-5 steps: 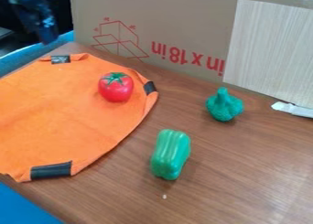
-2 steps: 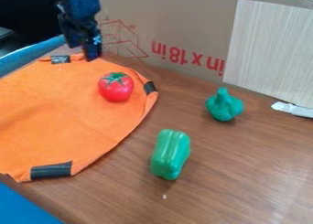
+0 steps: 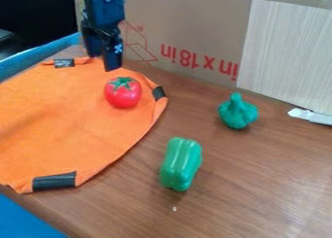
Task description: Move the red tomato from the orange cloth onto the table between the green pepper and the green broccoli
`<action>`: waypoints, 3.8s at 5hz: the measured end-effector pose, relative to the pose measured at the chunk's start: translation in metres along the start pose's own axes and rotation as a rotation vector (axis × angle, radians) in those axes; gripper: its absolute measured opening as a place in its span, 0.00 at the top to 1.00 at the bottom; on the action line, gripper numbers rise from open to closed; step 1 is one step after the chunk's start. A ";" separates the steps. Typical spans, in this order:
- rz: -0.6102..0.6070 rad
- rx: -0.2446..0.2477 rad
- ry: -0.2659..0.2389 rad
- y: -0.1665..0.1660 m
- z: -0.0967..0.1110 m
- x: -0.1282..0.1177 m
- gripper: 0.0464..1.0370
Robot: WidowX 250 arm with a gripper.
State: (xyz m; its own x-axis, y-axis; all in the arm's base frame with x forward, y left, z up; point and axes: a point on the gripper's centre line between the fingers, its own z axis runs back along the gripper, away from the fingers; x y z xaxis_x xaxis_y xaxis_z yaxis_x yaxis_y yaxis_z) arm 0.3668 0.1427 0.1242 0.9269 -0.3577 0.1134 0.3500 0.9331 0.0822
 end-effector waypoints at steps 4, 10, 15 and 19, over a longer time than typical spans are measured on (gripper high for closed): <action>-0.050 0.012 -0.013 -0.016 -0.021 0.006 0.04; 0.012 0.048 -0.067 -0.018 -0.030 0.008 0.99; -0.220 0.023 -0.195 -0.105 0.022 0.055 0.99; -0.331 0.049 -0.126 -0.152 -0.009 0.041 0.97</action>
State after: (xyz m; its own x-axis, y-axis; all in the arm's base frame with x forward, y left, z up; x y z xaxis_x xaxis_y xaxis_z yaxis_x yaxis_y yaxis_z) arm 0.3530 -0.0134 0.1072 0.7396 -0.6446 0.1935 0.6186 0.7644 0.1817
